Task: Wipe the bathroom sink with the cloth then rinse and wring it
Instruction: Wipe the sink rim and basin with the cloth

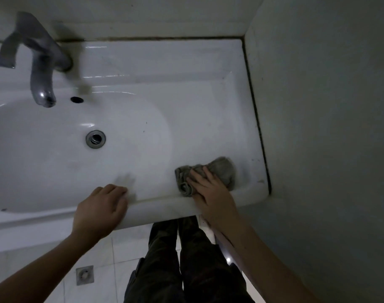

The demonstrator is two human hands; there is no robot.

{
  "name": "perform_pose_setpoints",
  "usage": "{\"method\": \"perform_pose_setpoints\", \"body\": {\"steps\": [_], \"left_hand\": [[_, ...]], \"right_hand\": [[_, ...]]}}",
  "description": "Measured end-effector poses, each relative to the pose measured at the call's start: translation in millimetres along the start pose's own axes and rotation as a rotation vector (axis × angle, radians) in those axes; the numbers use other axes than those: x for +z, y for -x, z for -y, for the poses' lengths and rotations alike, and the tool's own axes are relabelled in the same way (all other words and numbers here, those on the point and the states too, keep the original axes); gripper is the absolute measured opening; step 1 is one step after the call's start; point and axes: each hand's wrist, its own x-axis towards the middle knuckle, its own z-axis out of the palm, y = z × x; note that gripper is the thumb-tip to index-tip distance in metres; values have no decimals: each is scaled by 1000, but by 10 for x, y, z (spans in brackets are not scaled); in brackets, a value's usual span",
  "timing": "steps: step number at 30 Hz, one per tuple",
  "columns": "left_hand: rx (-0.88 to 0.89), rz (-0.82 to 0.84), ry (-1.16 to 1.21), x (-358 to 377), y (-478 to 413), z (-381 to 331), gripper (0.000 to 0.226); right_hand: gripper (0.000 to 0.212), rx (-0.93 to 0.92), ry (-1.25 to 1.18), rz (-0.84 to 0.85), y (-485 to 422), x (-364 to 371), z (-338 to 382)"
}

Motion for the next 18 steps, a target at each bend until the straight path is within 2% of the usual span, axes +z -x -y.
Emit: {"method": "perform_pose_setpoints", "body": {"steps": [4, 8, 13, 18], "left_hand": [[3, 6, 0, -15, 12, -11, 56], [2, 15, 1, 11, -3, 25, 54], [-11, 28, 6, 43, -15, 33, 53], [-36, 38, 40, 35, -22, 61, 48]], "right_hand": [[46, -48, -43, 13, -21, -83, -162], [43, 86, -43, -57, -13, -332, -511], [48, 62, 147, -70, -128, -188, -449], [58, 123, 88, -167, -708, -329, -446]]}}
